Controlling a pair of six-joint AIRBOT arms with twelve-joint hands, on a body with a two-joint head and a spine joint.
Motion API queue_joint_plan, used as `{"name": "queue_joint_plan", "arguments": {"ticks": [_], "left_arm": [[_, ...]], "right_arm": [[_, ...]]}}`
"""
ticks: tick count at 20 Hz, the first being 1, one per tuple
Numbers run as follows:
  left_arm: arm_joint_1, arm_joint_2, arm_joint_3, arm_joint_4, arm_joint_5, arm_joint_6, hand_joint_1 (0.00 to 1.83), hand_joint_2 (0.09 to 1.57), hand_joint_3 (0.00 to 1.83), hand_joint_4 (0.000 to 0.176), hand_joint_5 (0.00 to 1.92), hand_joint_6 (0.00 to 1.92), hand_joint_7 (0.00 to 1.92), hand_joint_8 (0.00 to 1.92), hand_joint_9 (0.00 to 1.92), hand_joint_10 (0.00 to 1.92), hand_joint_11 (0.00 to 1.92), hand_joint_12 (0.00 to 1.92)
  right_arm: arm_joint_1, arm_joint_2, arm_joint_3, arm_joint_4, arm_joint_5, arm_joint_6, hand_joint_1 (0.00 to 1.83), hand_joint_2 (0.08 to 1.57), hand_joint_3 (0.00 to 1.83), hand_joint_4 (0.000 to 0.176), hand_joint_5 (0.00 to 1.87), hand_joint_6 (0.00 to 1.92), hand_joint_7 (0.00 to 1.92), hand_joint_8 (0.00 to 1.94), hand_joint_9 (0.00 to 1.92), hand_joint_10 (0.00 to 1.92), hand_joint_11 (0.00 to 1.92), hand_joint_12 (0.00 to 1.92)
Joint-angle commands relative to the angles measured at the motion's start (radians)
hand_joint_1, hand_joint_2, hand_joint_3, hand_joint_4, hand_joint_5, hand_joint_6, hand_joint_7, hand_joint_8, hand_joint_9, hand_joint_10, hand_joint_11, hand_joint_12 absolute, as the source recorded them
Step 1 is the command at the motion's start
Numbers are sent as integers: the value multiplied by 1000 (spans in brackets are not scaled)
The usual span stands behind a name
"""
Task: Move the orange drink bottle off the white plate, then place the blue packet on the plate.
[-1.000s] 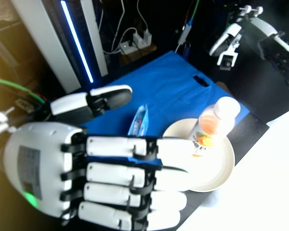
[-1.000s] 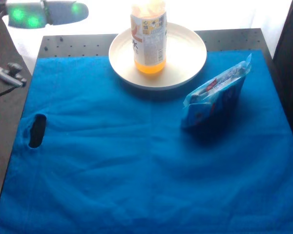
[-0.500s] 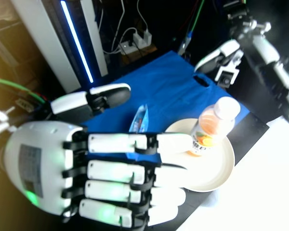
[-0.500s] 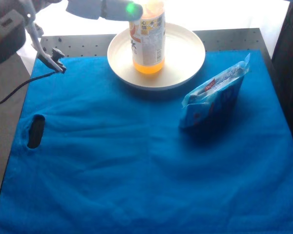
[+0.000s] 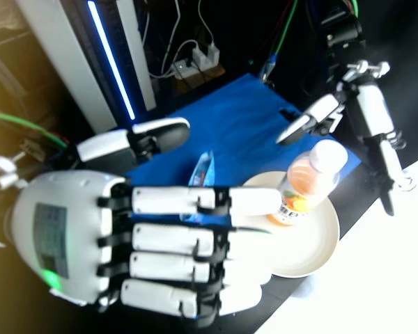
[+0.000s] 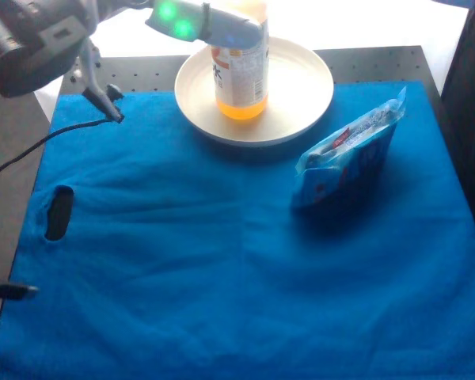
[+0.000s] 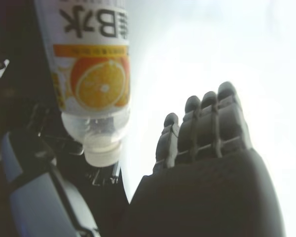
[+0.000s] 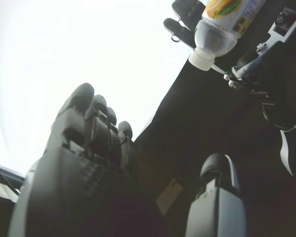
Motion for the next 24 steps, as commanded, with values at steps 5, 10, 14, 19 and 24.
{"name": "queue_joint_plan", "arguments": {"ticks": [5, 10, 14, 19, 24], "left_arm": [[-24, -24, 29, 31, -53, -55, 736, 589, 8, 153, 0, 0, 36, 0, 0, 0, 0, 0], [-26, -61, 60, 99, -29, -120, 715, 637, 3, 146, 32, 3, 170, 9, 137, 12, 97, 53], [-26, -79, 72, 126, -24, -145, 735, 689, 6, 136, 40, 2, 243, 9, 186, 6, 101, 72], [-26, -86, 74, 128, -23, -146, 848, 826, 4, 31, 343, 12, 523, 10, 358, 17, 137, 157], [-19, -86, 79, 119, -43, -165, 1232, 1067, 0, 35, 1075, 799, 1089, 737, 1101, 10, 454, 1288]], "right_arm": [[13, 0, -11, 38, 127, 10, 582, 864, 0, 78, 117, 0, 96, 0, 111, 1, 0, 477], [13, 0, -16, 38, 131, 10, 551, 898, 9, 81, 145, 4, 142, 15, 150, 11, 10, 569], [13, -1, -17, 37, 134, 10, 559, 899, 2, 64, 131, 2, 216, 3, 160, 0, 0, 546], [14, -1, -21, 37, 141, 10, 560, 873, 0, 73, 161, 4, 286, 9, 240, 15, 0, 590], [15, -1, -26, 35, 146, 10, 561, 857, 0, 69, 197, 2, 315, 2, 221, 3, 0, 488]]}}
